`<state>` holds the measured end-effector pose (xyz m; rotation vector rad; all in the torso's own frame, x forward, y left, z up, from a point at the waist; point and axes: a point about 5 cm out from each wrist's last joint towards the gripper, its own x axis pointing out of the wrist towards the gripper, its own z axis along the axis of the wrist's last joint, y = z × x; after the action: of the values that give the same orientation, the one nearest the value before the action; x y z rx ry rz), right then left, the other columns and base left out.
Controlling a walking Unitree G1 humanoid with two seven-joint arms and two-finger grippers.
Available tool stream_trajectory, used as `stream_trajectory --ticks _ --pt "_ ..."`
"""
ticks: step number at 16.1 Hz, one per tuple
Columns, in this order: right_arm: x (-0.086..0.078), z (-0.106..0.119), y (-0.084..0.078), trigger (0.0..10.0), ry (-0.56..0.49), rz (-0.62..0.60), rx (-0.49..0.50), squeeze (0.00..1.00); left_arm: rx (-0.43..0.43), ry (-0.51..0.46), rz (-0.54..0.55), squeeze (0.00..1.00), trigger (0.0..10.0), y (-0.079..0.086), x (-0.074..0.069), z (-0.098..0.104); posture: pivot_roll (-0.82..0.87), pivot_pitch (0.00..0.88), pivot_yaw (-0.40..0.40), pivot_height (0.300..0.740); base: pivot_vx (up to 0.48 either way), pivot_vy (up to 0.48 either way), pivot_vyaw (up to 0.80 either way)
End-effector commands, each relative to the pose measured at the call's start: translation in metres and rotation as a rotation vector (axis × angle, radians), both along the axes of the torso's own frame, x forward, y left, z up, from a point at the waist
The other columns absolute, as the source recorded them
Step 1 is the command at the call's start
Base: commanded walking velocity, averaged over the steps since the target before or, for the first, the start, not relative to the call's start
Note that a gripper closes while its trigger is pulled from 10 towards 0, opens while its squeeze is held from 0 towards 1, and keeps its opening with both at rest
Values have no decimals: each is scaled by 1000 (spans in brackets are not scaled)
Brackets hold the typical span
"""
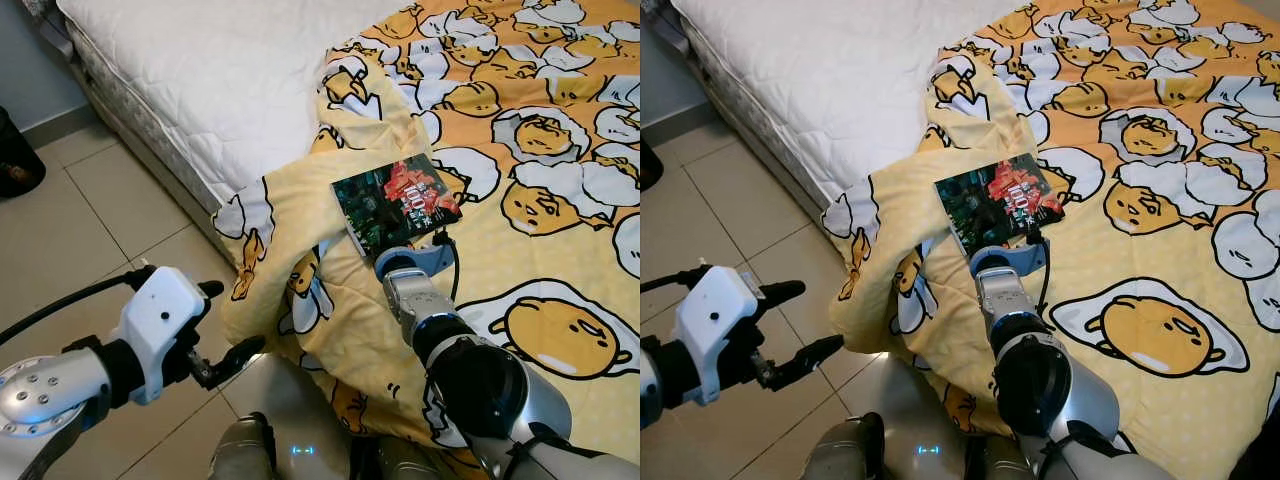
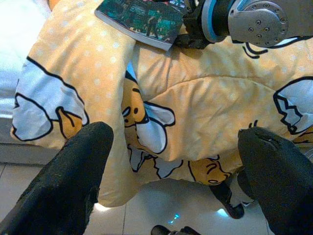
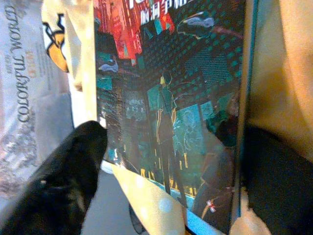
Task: Clean up the room
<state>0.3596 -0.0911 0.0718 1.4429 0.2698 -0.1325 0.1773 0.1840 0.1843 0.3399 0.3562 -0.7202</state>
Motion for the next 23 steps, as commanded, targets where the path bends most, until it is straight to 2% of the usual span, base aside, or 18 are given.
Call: stream_trajectory --ticks 1,2,7,23 --pt "3 5 -2 1020 -25 -26 24 0 10 -3 2 776 10000 1 -3 2 393 177 -49 740 0 0 0" --pt "3 5 -2 0 -33 -27 30 0 10 -4 4 776 10000 1 -2 2 394 176 -50 740 0 0 0" --pt "6 11 -1 0 -66 -10 30 0 7 -5 6 776 10000 0 -1 1 392 178 -50 740 0 0 0" --pt "5 9 2 0 -58 2 20 0 5 -12 4 780 10000 -3 1 2 398 174 -47 740 0 0 0"
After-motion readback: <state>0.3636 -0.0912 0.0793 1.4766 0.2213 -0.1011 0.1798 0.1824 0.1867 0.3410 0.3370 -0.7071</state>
